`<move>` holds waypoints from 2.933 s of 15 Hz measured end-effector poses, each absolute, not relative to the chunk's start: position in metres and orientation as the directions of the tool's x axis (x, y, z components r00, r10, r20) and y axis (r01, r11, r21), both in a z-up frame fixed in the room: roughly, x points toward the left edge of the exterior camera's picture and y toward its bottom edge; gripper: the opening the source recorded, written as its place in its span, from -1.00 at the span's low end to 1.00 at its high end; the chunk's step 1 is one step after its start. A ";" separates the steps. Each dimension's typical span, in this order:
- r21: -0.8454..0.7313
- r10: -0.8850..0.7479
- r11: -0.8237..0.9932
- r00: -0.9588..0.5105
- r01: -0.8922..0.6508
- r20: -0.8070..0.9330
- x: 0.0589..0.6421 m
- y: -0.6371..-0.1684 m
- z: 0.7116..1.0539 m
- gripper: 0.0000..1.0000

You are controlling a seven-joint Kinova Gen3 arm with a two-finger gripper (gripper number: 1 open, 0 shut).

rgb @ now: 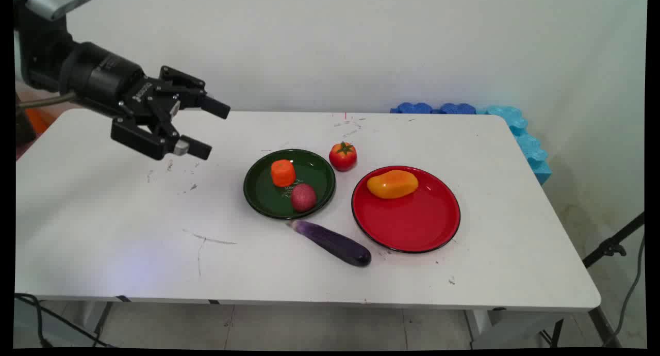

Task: Pick up the mandarin from the green plate, then place the picked object on the table

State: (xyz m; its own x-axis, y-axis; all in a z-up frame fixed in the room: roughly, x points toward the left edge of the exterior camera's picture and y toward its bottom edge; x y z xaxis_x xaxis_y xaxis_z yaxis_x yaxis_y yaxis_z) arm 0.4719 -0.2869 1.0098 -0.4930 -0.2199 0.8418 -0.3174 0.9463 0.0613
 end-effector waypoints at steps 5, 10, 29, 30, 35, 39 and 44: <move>0.014 -0.236 0.917 -0.514 -0.400 0.825 0.470 -0.323 1.015 1.00; -0.018 -0.311 0.861 -0.553 -0.509 0.773 0.463 -0.365 1.006 1.00; -0.055 -0.480 0.804 -0.700 -0.592 0.528 0.433 -0.433 0.837 1.00; -0.050 -0.484 0.801 -0.695 -0.596 0.531 0.431 -0.436 0.832 1.00; -0.021 -0.510 0.784 -0.663 -0.620 0.548 0.424 -0.449 0.811 1.00; -0.009 -0.516 0.777 -0.646 -0.629 0.562 0.420 -0.455 0.801 1.00; 0.003 -0.520 0.773 -0.631 -0.634 0.575 0.416 -0.458 0.790 -1.00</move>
